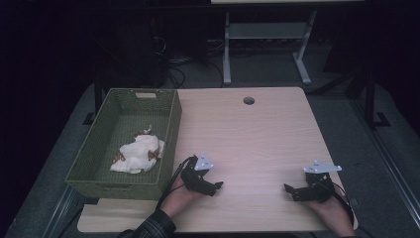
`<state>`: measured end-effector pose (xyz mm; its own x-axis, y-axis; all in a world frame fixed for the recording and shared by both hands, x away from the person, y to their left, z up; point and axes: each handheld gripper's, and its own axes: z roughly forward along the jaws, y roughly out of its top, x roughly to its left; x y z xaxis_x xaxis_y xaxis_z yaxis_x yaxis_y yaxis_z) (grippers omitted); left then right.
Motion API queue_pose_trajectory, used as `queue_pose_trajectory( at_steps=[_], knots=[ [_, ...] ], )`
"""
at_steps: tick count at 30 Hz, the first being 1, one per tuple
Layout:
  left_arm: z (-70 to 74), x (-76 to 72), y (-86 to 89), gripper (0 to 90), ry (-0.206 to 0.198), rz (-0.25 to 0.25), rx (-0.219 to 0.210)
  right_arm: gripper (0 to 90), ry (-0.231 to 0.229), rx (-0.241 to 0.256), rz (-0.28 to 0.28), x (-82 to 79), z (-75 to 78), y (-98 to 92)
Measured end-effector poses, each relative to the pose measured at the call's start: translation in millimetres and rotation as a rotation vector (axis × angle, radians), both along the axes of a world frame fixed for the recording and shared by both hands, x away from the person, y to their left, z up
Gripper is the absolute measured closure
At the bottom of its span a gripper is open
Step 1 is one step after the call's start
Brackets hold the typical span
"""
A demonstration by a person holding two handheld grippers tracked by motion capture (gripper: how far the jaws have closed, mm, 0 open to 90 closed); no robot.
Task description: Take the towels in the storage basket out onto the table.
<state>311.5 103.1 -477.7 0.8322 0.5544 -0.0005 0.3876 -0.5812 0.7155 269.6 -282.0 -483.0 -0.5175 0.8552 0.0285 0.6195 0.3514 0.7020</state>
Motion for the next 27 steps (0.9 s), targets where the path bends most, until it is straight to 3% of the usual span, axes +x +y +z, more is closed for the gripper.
queue_pose_trajectory(
  at_steps=[17, 22, 27],
  knots=[
    [3.3, 1.7, 1.8, 12.8, 0.009, -0.038, 0.025, 1.6, 0.001, -0.001, 0.002, 0.0, 0.0, -0.1],
    [8.3, 2.2, 4.8, 12.8, 0.003, -0.032, -0.003, 1.6, 0.001, -0.001, 0.0, -0.2, 0.0, 0.0],
    [10.8, 2.6, 4.4, 13.0, 0.001, -0.039, 0.001, 1.7, 0.001, -0.002, 0.0, -0.2, 0.0, -0.1]
  ],
)
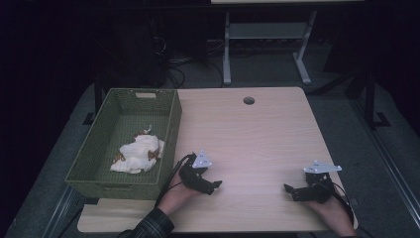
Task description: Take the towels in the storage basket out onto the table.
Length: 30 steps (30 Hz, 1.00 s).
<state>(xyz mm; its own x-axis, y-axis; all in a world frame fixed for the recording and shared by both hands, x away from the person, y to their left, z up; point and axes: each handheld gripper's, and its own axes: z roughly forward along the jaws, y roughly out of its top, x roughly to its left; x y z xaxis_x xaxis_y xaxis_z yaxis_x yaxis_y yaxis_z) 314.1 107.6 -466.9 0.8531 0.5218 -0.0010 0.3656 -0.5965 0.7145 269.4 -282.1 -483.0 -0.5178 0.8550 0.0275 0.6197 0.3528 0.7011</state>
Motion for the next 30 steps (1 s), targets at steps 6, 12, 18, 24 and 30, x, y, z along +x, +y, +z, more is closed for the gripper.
queue_pose_trajectory(
  at_steps=[6, 12, 18, 24, 30],
  knots=[
    [1.5, 0.5, -0.2, 13.0, 0.019, 0.005, -0.009, 1.6, 0.0, 0.0, -0.001, 0.0, 0.1, 0.0],
    [5.5, 0.4, -0.5, 13.0, 0.023, 0.004, -0.006, 1.7, 0.004, 0.002, -0.002, -0.3, 0.1, 0.1],
    [11.9, 0.5, -0.6, 13.0, 0.016, 0.006, -0.003, 1.7, 0.002, 0.002, -0.004, -0.4, -0.1, 0.3],
    [17.8, 0.7, -0.1, 13.1, 0.01, 0.005, -0.005, 1.7, 0.001, 0.002, -0.004, -0.4, -0.1, 0.3],
    [22.7, 1.6, 0.1, 13.1, 0.012, 0.005, -0.01, 1.6, 0.002, 0.002, -0.003, -0.4, 0.0, 0.2]
  ],
)
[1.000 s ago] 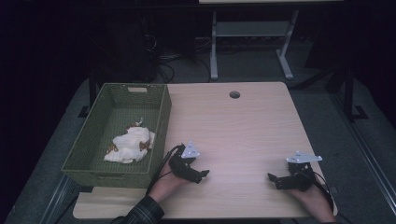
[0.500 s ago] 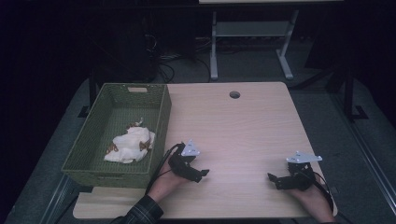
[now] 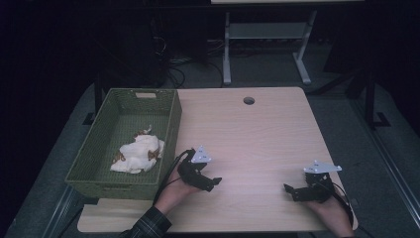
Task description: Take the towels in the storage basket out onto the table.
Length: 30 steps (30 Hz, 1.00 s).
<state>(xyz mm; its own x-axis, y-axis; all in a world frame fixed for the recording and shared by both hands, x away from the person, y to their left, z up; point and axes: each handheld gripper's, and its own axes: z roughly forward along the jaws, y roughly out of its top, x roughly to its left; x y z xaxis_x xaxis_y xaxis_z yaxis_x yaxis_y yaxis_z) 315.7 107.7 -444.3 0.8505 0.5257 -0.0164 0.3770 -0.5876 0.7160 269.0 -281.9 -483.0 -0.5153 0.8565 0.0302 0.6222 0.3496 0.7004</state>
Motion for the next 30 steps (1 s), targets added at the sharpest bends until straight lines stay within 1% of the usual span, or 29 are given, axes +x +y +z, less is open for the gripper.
queue_pose_trajectory(
  at_steps=[6, 12, 23, 30],
  knots=[
    [5.8, 0.5, -1.0, 13.1, -0.003, 0.003, 0.007, 1.6, 0.001, -0.001, 0.0, 0.0, 0.1, 0.0],
    [8.6, 2.0, 0.1, 13.1, 0.005, 0.005, 0.002, 1.6, 0.0, -0.001, 0.0, 0.0, 0.0, 0.0],
    [18.5, 3.1, -0.1, 13.1, -0.003, 0.001, 0.01, 1.6, 0.0, -0.001, 0.0, 0.0, 0.0, 0.0],
    [23.9, 3.6, -0.7, 13.2, 0.005, 0.002, 0.009, 1.6, -0.001, -0.002, -0.001, 0.0, 0.0, -0.1]
  ],
)
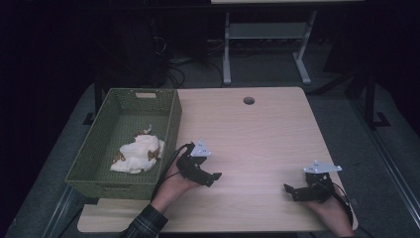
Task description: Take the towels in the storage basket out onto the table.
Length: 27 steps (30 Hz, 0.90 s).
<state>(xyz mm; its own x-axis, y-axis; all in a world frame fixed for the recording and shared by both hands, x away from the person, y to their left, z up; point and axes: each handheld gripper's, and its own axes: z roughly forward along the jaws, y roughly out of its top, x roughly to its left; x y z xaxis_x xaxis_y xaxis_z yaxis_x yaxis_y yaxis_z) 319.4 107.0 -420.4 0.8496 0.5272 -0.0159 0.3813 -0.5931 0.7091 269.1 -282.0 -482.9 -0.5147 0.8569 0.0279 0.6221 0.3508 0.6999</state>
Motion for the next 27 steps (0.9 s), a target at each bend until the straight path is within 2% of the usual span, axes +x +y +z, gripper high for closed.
queue_pose_trajectory(
  at_steps=[24, 26, 27],
  knots=[
    [23.2, 6.5, 0.0, 13.1, 0.005, -0.013, 0.011, 1.6, -0.002, 0.0, 0.002, 0.2, -0.1, 0.0],
    [25.5, 7.5, 1.5, 13.1, 0.004, -0.011, 0.005, 1.6, -0.002, 0.0, 0.002, 0.2, -0.1, 0.0],
    [27.6, 8.6, 2.8, 13.1, 0.011, -0.011, -0.016, 1.6, -0.002, 0.0, 0.002, 0.2, -0.1, 0.0]
  ],
)
